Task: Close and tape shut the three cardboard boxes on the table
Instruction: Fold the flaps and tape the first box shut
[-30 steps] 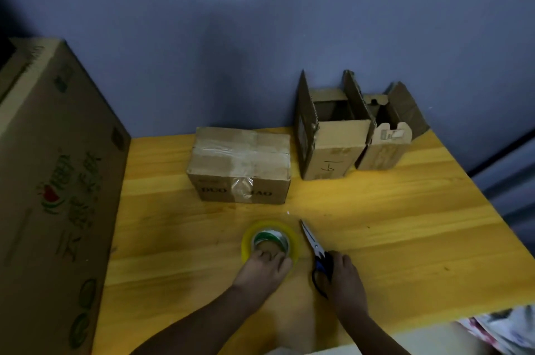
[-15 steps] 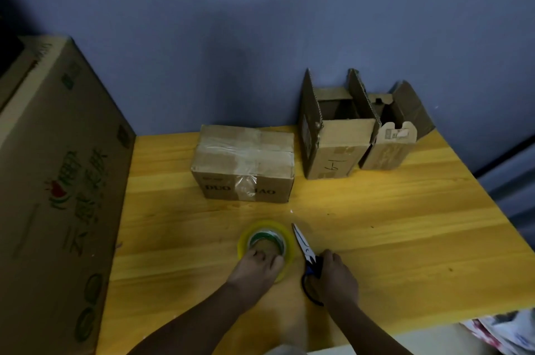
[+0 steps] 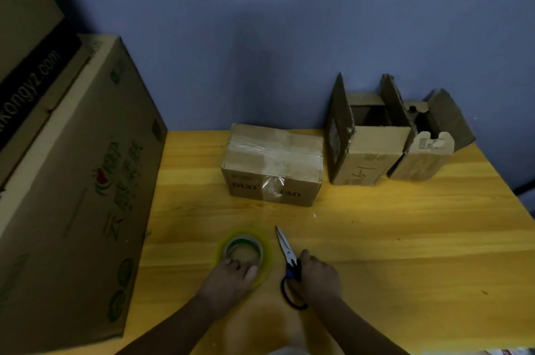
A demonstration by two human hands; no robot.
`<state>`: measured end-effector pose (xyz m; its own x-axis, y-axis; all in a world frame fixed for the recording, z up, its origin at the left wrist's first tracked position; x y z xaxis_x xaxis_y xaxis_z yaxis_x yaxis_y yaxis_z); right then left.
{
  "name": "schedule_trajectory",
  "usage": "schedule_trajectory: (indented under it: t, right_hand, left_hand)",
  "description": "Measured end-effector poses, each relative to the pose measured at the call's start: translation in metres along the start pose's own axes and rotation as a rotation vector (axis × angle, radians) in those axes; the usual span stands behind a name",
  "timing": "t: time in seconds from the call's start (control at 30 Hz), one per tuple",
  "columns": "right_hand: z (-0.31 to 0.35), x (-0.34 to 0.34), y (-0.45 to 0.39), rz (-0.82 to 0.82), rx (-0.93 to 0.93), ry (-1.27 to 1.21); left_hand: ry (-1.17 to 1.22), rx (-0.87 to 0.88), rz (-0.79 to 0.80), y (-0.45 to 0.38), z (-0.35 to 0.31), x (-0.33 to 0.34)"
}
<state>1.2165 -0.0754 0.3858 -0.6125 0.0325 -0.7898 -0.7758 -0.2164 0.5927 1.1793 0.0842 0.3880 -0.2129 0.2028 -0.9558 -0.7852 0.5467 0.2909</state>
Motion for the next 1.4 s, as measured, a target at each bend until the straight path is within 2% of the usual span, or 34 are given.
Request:
schedule_trajectory:
  t: [0.2,0.37,0.43,0.5,0.57,0.63,0.67,0.73,0.8,0.9,0.97,1.17,1.27,1.4]
  right_hand:
    - [0.007,0.009,-0.007,0.044,-0.009,-0.006]
    - [0.003,0.008,-0.007,0.072,-0.021,-0.012]
    - [0.001,-0.007,-0.005,0.000,-0.033,-0.009]
    - [0.001,-0.035,-0.004,-0.153,-0.075,-0.174]
    - [0.003,-0.065,-0.009,-0.263,-0.116,-0.533]
    - [0.010,-0.090,-0.022,-0.289,-0.141,-0.955]
    - [0.016,-0.098,-0.028,-0.259,-0.147,-1.122]
    - [0.031,-0.102,-0.040,-0.139,-0.112,-1.331]
    - [0.037,-0.101,-0.050,-0.092,-0.067,-1.418]
    - [0.036,-0.104,-0.059,-0.140,-0.048,-1.441]
    - [0.032,-0.106,-0.064,-0.174,-0.031,-1.387]
    - [0.025,-0.112,-0.070,-0.302,0.068,-1.065]
    - [0.027,-0.110,-0.071,-0.346,0.101,-1.096]
    - [0.029,-0.107,-0.075,-0.326,0.131,-1.198]
  left_hand:
    - [0.007,0.049,-0.013,0.002,0.007,0.014]
    - [0.082,0.061,0.072,0.010,0.012,-0.001]
    - [0.105,0.035,-0.008,0.014,0.021,-0.013]
    - [0.229,-0.123,-0.187,0.012,0.038,-0.042]
    - [0.606,-0.374,-0.217,-0.006,0.065,-0.065]
    - [1.202,-0.626,-0.209,-0.033,0.088,-0.074]
    - [1.485,-0.687,-0.185,-0.048,0.093,-0.075]
    - [1.833,-0.683,-0.128,-0.072,0.094,-0.079]
    - [1.969,-0.631,-0.072,-0.083,0.090,-0.080]
    - [1.966,-0.629,-0.188,-0.087,0.100,-0.076]
    - [1.852,-0.663,-0.253,-0.086,0.106,-0.075]
    - [1.530,-0.763,-0.374,-0.086,0.116,-0.081]
    - [1.441,-0.814,-0.390,-0.085,0.114,-0.082]
    - [1.401,-0.870,-0.358,-0.083,0.114,-0.078]
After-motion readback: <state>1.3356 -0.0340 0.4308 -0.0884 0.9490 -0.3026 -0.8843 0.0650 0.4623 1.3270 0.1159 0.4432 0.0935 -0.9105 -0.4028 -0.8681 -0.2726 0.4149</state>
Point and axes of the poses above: each hand's wrist, its own y-axis away from the middle knuckle, its own x-axis out of the palm, z = x × y, the point moved 7 cm from there along -y, towards the middle knuckle, and after that the axes turned 12 degrees about z, right-handed, at the moved point
